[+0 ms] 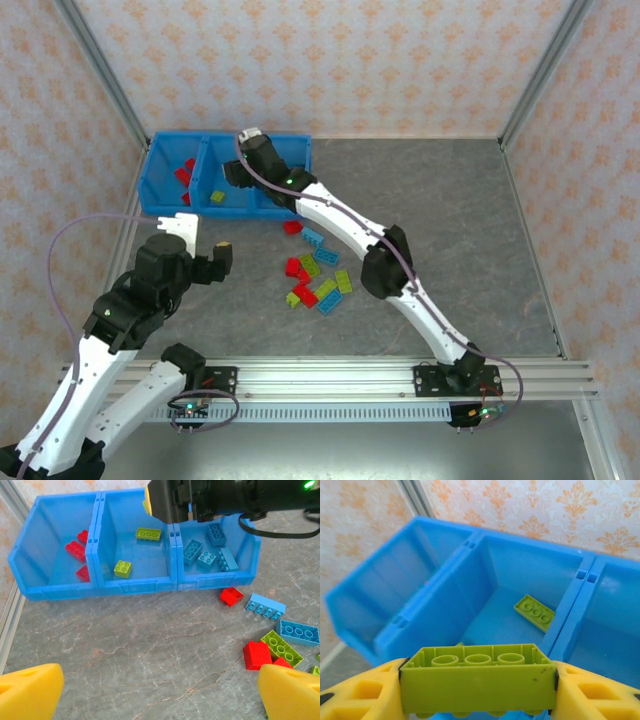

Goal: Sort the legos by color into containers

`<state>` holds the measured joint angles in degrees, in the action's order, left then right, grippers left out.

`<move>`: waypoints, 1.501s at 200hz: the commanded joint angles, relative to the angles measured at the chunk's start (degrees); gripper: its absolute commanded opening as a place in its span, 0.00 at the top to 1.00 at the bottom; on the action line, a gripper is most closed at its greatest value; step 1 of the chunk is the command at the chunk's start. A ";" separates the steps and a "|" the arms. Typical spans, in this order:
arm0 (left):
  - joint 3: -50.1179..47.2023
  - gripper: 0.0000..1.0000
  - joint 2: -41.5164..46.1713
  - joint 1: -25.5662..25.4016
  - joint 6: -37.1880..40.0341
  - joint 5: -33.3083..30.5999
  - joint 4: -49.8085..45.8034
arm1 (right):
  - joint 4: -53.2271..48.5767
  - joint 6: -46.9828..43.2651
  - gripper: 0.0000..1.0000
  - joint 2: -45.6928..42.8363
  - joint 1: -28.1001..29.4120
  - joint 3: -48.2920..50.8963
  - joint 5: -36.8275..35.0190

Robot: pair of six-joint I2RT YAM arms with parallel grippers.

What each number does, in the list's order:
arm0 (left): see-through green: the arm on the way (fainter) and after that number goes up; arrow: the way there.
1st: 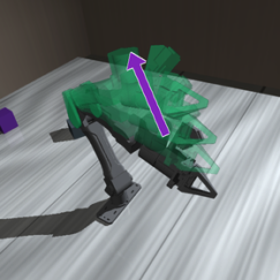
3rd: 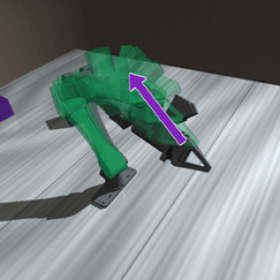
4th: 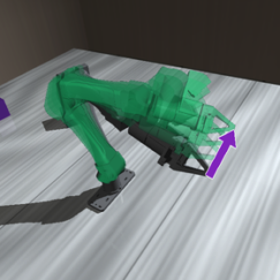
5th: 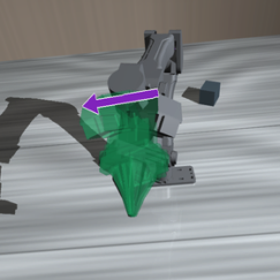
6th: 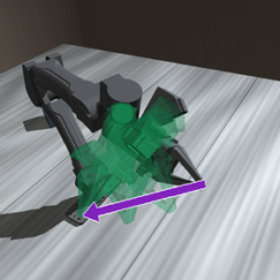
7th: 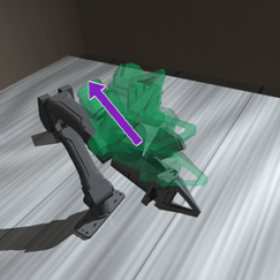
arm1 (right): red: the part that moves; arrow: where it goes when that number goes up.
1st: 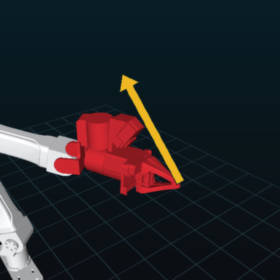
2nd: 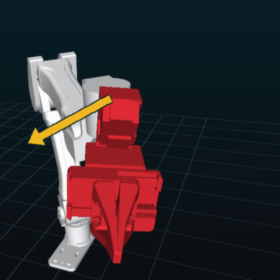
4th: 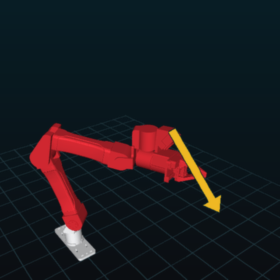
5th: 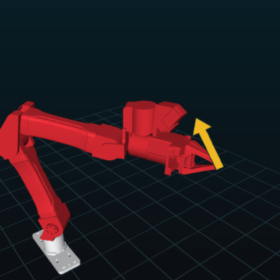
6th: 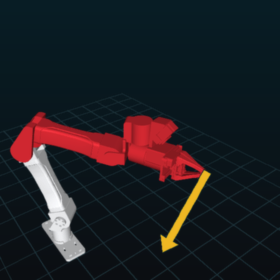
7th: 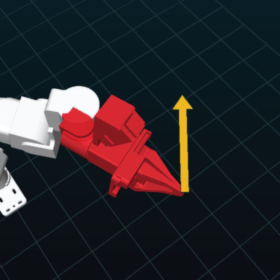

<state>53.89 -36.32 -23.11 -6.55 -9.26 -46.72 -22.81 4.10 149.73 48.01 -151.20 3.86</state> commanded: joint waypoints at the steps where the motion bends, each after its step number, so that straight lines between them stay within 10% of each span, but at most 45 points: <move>1: 0.26 0.00 0.51 0.92 -0.36 0.88 0.49 | 0.63 -6.48 0.45 2.32 -0.02 -4.10 2.73; 42: 0.21 0.00 0.13 1.78 -0.22 1.36 0.58 | 4.73 -9.41 0.20 3.44 -0.63 -3.73 1.85; 118: 0.08 0.00 -1.30 1.93 -0.33 0.75 0.32 | -10.94 -3.90 0.09 -13.76 -0.64 5.59 6.74; 162: 0.37 0.00 -4.04 1.93 -1.99 3.01 0.49 | -17.88 -1.53 0.08 -35.29 -0.64 29.59 10.99; 209: 1.13 0.00 -18.34 -0.35 -10.34 18.71 3.53 | -17.83 5.08 0.04 -60.99 -0.64 61.73 10.75; 300: -0.16 0.15 -45.53 -10.06 -17.23 17.75 18.89 | -11.31 22.88 0.01 -87.28 -0.46 98.10 12.37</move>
<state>52.36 -77.25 -32.93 -22.57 8.21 -32.21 -37.54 22.31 65.82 47.31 -54.50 16.56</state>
